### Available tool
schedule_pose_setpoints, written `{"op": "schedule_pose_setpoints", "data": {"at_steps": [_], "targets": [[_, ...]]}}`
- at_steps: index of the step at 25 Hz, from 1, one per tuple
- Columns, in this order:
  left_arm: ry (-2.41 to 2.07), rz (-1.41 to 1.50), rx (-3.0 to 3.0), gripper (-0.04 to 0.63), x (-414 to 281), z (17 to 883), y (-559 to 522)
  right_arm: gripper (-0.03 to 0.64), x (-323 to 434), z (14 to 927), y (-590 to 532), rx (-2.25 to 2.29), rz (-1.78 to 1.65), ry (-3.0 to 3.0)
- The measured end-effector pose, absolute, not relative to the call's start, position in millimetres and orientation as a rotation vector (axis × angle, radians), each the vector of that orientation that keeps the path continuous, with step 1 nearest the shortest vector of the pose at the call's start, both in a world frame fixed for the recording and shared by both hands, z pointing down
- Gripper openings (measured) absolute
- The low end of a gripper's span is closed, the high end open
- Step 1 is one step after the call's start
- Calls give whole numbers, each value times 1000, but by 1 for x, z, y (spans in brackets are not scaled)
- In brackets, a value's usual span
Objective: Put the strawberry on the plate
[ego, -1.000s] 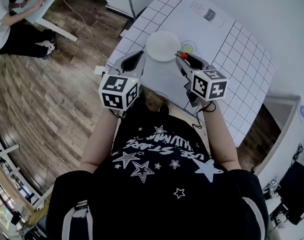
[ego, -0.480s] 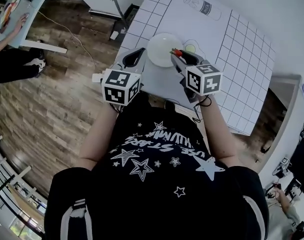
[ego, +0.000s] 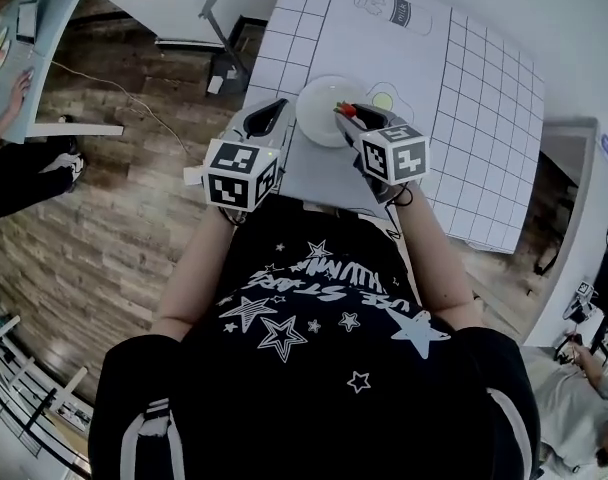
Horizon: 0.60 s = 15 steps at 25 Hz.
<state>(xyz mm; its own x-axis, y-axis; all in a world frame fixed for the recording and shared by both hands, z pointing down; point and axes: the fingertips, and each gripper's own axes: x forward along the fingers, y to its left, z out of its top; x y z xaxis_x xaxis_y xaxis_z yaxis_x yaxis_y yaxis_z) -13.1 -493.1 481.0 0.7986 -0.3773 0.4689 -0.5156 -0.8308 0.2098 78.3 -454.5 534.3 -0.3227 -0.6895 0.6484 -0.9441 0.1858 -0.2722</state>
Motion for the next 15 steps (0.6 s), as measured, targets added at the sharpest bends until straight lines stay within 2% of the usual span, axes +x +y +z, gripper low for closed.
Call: {"op": "schedule_pose_setpoints", "data": {"at_steps": [15], "targets": [[-544,656,2670,9,-8,500,-513,144,73,570,-466,1536,912,-1939]]}}
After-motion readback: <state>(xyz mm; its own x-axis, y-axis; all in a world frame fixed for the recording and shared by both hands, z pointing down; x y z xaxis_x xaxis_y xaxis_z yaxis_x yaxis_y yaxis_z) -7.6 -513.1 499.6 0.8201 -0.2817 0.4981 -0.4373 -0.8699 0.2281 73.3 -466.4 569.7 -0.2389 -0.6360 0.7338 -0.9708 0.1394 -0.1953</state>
